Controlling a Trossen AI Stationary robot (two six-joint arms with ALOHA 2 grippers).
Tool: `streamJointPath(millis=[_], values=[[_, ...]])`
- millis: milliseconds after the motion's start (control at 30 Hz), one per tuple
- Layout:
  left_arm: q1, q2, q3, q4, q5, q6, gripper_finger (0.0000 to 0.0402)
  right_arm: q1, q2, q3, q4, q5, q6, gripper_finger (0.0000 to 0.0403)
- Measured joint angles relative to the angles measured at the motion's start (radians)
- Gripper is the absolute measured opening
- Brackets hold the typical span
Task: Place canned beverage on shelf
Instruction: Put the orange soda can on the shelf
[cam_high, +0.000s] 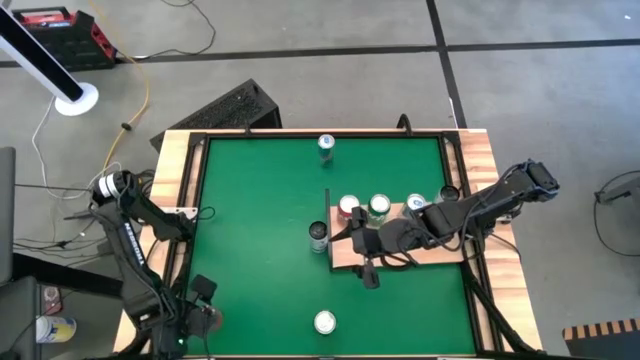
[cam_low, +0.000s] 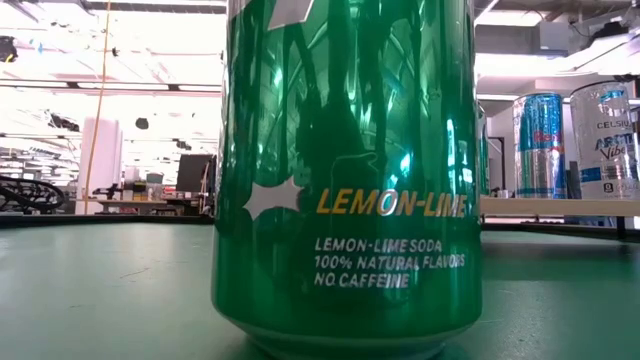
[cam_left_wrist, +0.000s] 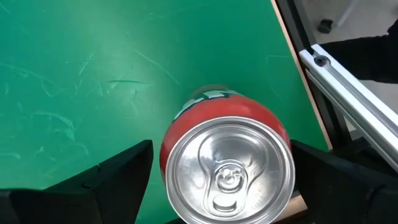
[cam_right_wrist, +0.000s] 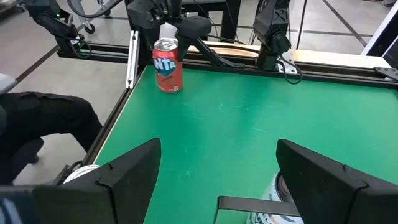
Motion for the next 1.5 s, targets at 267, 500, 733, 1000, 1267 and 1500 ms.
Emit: streamJointPath(millis=[267,500,733,1000,1267,1500], values=[[0.042,-0.001,0.000,0.000,0.048,0.014,0.0278,0.036,0.000,0.000,-0.003,0.000,0.003,0.0345],[0.159,0.002,0.084,-0.016,0.036,0.122,0.0274,0.055,0.000,0.000,-0.022,0.046,0.000,0.0345],[0.367,0.002,0.260,-0.067,0.035,0.304,0.0274,0.064,-0.049,0.010,-0.117,0.056,0.000,0.0345],[0.617,0.001,0.454,-0.064,0.030,0.588,0.0275,0.097,-0.183,0.010,-0.289,0.130,-0.008,0.0345],[0.787,0.150,0.720,-0.056,0.039,0.892,0.0275,0.095,-0.308,0.010,-0.458,0.131,-0.008,0.0345],[0.868,0.376,1.014,-0.126,0.114,1.145,0.0275,0.094,-0.409,0.010,-0.514,0.134,-0.009,0.0345]])
